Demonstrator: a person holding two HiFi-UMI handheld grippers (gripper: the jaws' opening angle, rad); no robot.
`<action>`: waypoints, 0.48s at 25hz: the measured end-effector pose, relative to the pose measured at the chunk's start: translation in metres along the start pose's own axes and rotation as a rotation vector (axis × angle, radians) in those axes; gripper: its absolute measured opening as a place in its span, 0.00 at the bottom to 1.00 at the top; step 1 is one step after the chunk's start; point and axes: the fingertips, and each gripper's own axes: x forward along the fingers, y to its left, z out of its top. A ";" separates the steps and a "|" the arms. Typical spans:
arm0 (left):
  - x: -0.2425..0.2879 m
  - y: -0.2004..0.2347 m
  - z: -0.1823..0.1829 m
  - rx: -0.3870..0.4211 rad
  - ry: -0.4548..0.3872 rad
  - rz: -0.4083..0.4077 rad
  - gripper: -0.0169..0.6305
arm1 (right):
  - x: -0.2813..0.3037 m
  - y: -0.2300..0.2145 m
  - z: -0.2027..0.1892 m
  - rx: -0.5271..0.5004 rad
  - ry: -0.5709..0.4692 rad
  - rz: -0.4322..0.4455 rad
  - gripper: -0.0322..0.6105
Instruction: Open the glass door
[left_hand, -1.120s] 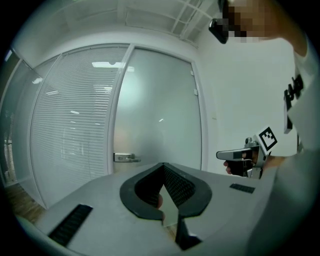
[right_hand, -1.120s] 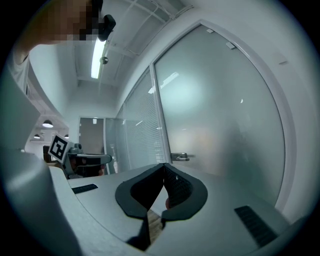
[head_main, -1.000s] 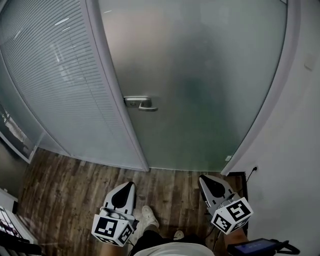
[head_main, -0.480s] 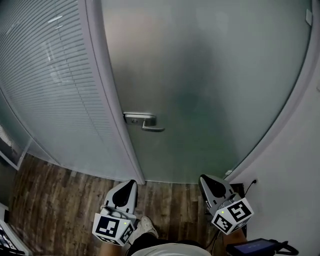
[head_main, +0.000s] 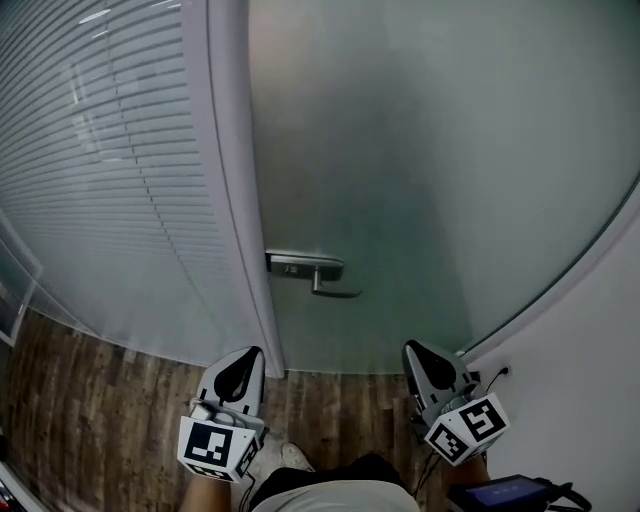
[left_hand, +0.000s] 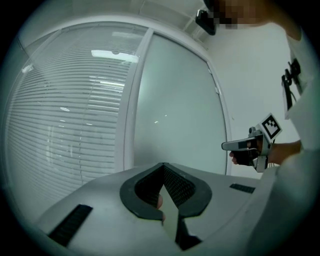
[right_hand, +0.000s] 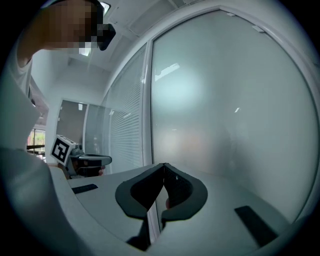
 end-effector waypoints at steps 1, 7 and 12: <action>0.005 0.008 -0.004 -0.008 0.003 0.000 0.02 | 0.008 -0.001 -0.005 0.000 0.011 -0.004 0.05; 0.015 0.037 -0.016 -0.052 0.027 -0.007 0.02 | 0.040 0.000 -0.009 -0.003 0.050 -0.012 0.05; 0.026 0.043 -0.017 -0.064 0.044 -0.002 0.02 | 0.064 -0.009 -0.009 0.004 0.073 0.027 0.05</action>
